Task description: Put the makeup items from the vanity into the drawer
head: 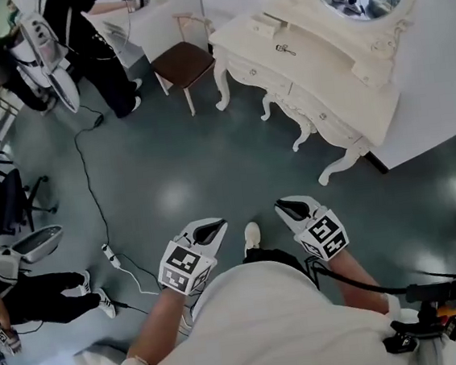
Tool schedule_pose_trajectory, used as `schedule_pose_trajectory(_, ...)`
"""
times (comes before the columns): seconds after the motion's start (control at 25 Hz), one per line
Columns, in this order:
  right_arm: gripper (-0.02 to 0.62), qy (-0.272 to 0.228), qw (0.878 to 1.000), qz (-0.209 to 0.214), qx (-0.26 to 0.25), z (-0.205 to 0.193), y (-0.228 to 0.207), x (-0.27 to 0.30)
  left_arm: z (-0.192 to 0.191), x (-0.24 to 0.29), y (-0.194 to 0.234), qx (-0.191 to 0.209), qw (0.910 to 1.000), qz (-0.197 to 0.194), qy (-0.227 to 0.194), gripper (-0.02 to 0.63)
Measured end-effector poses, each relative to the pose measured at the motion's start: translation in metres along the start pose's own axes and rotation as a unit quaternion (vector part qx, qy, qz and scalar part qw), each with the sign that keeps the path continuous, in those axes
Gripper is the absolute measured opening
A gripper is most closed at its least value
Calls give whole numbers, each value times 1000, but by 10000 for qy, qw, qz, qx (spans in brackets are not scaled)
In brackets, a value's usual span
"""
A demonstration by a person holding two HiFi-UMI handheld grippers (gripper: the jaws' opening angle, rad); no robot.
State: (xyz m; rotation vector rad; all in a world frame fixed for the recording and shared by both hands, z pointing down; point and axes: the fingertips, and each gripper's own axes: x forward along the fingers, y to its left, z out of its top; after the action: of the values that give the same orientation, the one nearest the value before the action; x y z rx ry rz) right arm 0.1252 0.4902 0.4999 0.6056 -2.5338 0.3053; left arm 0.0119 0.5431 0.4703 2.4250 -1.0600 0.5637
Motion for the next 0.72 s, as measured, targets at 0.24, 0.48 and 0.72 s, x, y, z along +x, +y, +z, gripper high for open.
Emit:
schedule_pose_trajectory(0.24,25,-2,10000,55,-15,25,-95,39,71,57,64,56,9996,168,-213,3)
schedule_pose_trajectory(0.48,21,14,10000,30,55,64,-154,91,109,91,133,-59,9998,60,-155,3)
schedule_pose_trajectory(0.72,18,79,9995,-275,156,93,-221,147,149,129,220,14,9994,-129,-310,3)
